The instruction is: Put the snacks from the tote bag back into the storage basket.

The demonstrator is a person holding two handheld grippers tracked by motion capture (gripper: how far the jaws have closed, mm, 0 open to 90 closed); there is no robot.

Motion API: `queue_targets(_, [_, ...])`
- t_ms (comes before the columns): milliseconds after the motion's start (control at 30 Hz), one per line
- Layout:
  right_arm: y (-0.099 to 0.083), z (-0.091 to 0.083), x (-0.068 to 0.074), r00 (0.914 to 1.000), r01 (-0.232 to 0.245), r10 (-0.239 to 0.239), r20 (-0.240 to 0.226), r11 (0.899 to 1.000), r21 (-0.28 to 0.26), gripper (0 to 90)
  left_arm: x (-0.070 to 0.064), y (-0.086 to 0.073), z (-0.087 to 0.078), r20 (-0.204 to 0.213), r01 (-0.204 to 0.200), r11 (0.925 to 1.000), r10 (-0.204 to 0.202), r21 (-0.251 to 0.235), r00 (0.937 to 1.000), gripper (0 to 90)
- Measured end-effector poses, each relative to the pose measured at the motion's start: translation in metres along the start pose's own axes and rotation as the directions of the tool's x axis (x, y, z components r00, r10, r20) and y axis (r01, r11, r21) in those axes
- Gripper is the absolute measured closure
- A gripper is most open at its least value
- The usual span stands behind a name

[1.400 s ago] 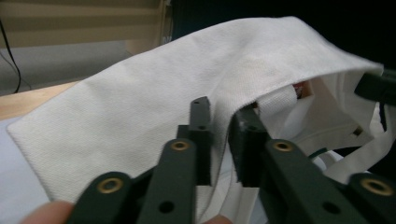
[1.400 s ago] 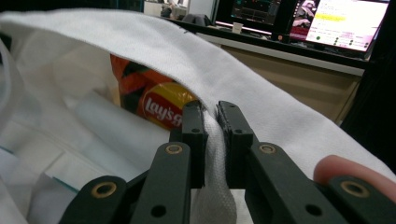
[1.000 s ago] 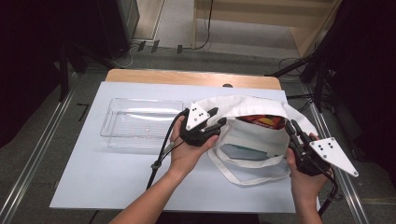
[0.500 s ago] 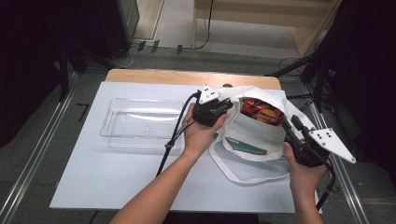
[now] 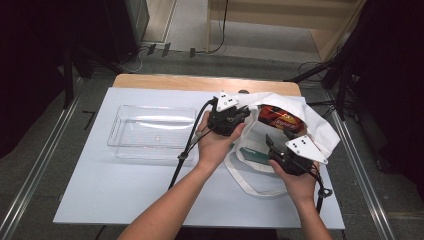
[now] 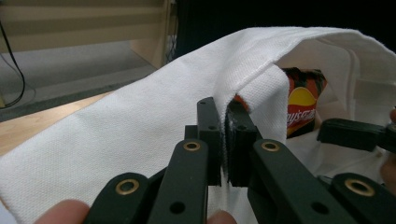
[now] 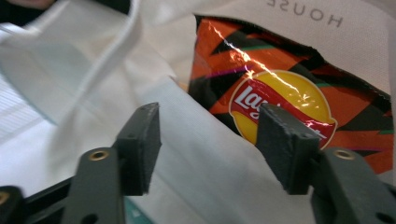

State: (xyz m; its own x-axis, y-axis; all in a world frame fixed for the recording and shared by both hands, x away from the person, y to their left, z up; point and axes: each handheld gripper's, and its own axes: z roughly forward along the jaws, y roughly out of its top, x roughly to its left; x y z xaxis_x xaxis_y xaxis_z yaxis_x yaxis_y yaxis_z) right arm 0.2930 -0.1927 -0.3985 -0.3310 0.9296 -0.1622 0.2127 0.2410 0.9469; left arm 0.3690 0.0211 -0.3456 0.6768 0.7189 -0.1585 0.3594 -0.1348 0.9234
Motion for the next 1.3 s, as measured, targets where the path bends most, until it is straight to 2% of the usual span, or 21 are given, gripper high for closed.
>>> queue_targets(133, [-0.003,0.012,0.003,0.9989,0.033,-0.034,0.032,0.999,0.041,30.7,0.001,-0.001,0.001,0.008,0.002,1.0000,-0.002,0.004,1.0000,88.4])
queue_targets(300, [-0.006,0.023,0.005,0.9971,0.058,-0.062,0.045,0.995,0.085,31.9,-0.001,-0.001,0.000,0.020,0.014,0.9999,-0.014,0.004,0.9997,88.5])
queue_targets(400, [-0.008,0.027,0.005,0.9930,0.085,-0.093,0.073,0.990,0.108,40.1,-0.001,-0.001,0.001,0.026,0.015,0.9999,-0.015,0.005,0.9996,88.5])
queue_targets(433, [-0.008,0.027,0.005,0.9930,0.085,-0.093,0.073,0.990,0.108,40.1,-0.001,-0.001,0.001,0.026,0.015,0.9999,-0.015,0.005,0.9996,88.6])
queue_targets(467, [-0.010,0.029,0.006,0.9874,0.116,-0.129,0.092,0.984,0.136,55.2,-0.001,-0.001,0.001,0.030,0.018,0.9998,-0.018,0.005,0.9994,88.6])
queue_targets(500, [-0.011,0.029,0.005,0.9871,0.118,-0.133,0.089,0.981,0.156,63.6,-0.001,-0.002,0.001,0.032,0.023,0.9997,-0.023,0.005,0.9992,88.5])
queue_targets(533, [-0.011,0.029,0.005,0.9871,0.118,-0.133,0.089,0.981,0.156,63.6,-0.001,-0.002,0.001,0.032,0.023,0.9997,-0.023,0.005,0.9992,88.6])
queue_targets(567, [-0.012,0.029,0.002,0.9884,0.124,-0.137,0.065,0.977,0.176,82.1,-0.001,-0.002,0.000,0.035,0.025,0.9997,-0.025,0.005,0.9991,88.6])
queue_targets(600, [-0.013,0.029,0.000,0.9904,0.122,-0.132,0.043,0.976,0.181,86.7,-0.001,-0.002,0.000,0.040,0.025,0.9997,-0.025,0.003,0.9989,88.6])
queue_targets(700, [-0.014,0.027,-0.002,0.9896,0.141,-0.144,0.003,0.973,0.181,89.6,-0.002,-0.002,0.000,0.038,0.022,0.9998,-0.022,0.003,0.9990,88.6])
queue_targets(867, [-0.020,0.019,-0.001,0.9903,0.133,-0.124,-0.062,0.979,0.156,90.0,-0.002,-0.002,-0.001,0.037,0.032,0.9995,-0.032,-0.003,0.9988,88.6])
queue_targets(933, [-0.027,0.011,0.003,0.9871,0.122,-0.103,-0.123,0.981,0.154,90.0,-0.001,-0.002,-0.001,0.037,0.030,0.9995,-0.030,-0.003,0.9989,88.6])
queue_targets(967, [-0.033,0.006,0.006,0.9838,0.104,-0.078,-0.162,0.982,0.159,90.0,-0.001,-0.001,-0.002,0.040,0.039,0.9992,-0.038,-0.010,0.9985,88.6])
queue_targets(1033, [-0.051,-0.007,0.017,0.9692,0.087,-0.041,-0.243,0.980,0.181,90.0,0.000,0.001,-0.004,0.041,0.038,0.9992,-0.037,-0.016,0.9985,88.6])
queue_targets(1100, [-0.068,-0.023,0.030,0.9525,0.125,-0.059,-0.299,0.971,0.206,90.0,-0.001,0.002,-0.005,0.041,0.034,0.9993,-0.034,-0.015,0.9986,88.6])
queue_targets(1133, [-0.072,-0.032,0.036,0.9432,0.157,-0.084,-0.321,0.966,0.208,90.0,-0.001,0.003,-0.005,0.040,0.033,0.9993,-0.032,-0.015,0.9987,88.6])
queue_targets(1167, [-0.073,-0.041,0.039,0.9329,0.177,-0.102,-0.345,0.966,0.191,90.0,-0.002,0.003,-0.005,0.044,0.034,0.9993,-0.033,-0.015,0.9985,88.6])
queue_targets(1200, [-0.070,-0.051,0.041,0.9226,0.185,-0.109,-0.370,0.967,0.176,90.0,-0.002,0.003,-0.005,0.044,0.034,0.9993,-0.033,-0.015,0.9985,88.7])
queue_targets(1233, [-0.070,-0.051,0.041,0.9226,0.185,-0.109,-0.370,0.967,0.176,90.0,-0.004,0.003,-0.005,0.044,0.037,0.9992,-0.036,-0.018,0.9984,88.7])
queue_targets(1267, [-0.064,-0.069,0.039,0.9137,0.170,-0.101,-0.394,0.975,0.143,90.0,-0.009,0.003,-0.005,0.050,0.028,0.9994,-0.027,-0.020,0.9984,88.7])
queue_targets(1300, [-0.062,-0.077,0.036,0.9069,0.154,-0.091,-0.412,0.980,0.124,90.0,-0.011,0.004,-0.005,0.051,0.019,0.9997,-0.018,-0.018,0.9985,88.7])
